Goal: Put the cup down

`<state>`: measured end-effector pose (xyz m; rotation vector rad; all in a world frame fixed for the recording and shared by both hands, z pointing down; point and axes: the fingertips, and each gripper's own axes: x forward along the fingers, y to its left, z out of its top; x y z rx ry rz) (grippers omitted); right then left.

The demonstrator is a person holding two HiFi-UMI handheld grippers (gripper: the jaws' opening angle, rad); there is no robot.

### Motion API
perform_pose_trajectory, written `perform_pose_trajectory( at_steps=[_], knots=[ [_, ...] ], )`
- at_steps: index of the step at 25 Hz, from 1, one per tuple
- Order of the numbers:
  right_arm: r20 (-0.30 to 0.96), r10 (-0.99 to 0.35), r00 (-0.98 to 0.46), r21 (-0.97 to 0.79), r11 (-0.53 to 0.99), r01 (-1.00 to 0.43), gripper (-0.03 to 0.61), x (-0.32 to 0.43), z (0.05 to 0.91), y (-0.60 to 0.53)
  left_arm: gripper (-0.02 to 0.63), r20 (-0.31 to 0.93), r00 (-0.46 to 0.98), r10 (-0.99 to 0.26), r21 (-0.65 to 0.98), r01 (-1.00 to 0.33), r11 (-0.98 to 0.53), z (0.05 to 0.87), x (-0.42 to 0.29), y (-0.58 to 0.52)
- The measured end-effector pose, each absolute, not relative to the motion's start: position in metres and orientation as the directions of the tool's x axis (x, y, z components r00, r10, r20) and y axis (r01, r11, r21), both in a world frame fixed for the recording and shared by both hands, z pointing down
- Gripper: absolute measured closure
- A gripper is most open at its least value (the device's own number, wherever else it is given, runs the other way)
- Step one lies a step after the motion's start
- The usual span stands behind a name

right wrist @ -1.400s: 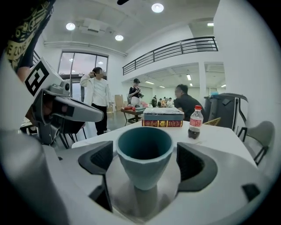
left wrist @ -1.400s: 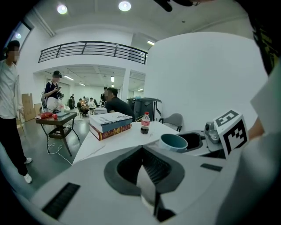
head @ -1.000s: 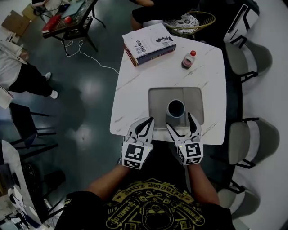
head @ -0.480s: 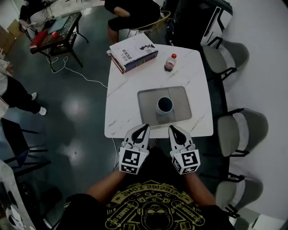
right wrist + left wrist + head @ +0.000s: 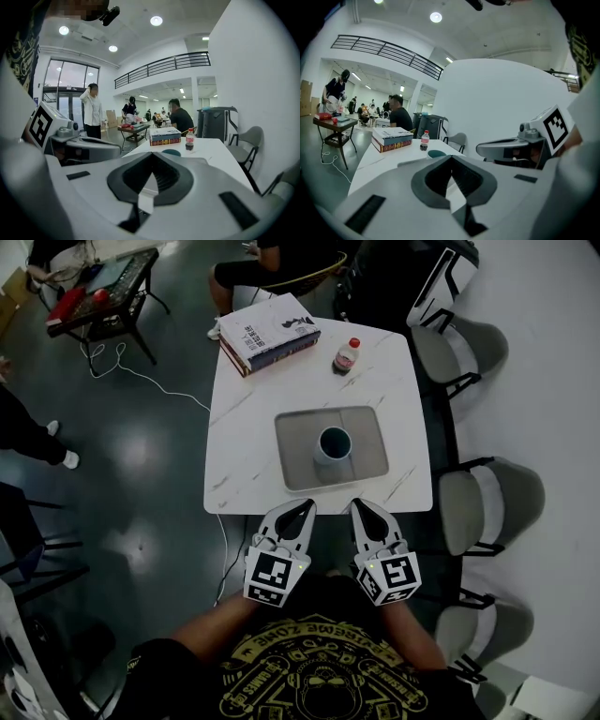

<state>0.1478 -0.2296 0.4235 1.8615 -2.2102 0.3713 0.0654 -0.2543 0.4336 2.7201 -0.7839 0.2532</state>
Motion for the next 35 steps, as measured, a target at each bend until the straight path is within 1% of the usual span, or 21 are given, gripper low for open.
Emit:
perform_pose_trajectory(
  at_steps=[8,17,26,31,35],
  knots=[
    [0.312,-0.942,-0.121,-0.067,0.105,-0.992,0.572,0.177,0.424,-0.189,0.606,0.254,0.861,-0.441,0.217,-0.495,-0.841,0.43,0.097,-0.214],
    [0.272,-0.962,-0.02,-0.042,0.008,-0.999,0.572,0.24,0.413,-0.106,0.606,0.237,0.901,-0.364,0.192,-0.411,-0.891,0.414,0.163,-0.138],
    [0.229,-0.973,0.021,0.005,-0.021,-1.0,0.572,0.296,0.396,0.003,0.606,0.217,0.929,-0.3,0.188,-0.341,-0.921,0.398,0.237,-0.03],
    [0.239,-0.968,0.072,0.021,-0.069,-0.997,0.572,0.331,0.391,0.077,0.606,0.216,0.933,-0.286,0.192,-0.328,-0.925,0.398,0.27,0.039],
    [0.225,-0.973,0.049,0.013,-0.047,-0.999,0.572,0.345,0.394,0.131,0.606,0.23,0.93,-0.287,0.189,-0.332,-0.924,0.405,0.287,0.09]
  ],
)
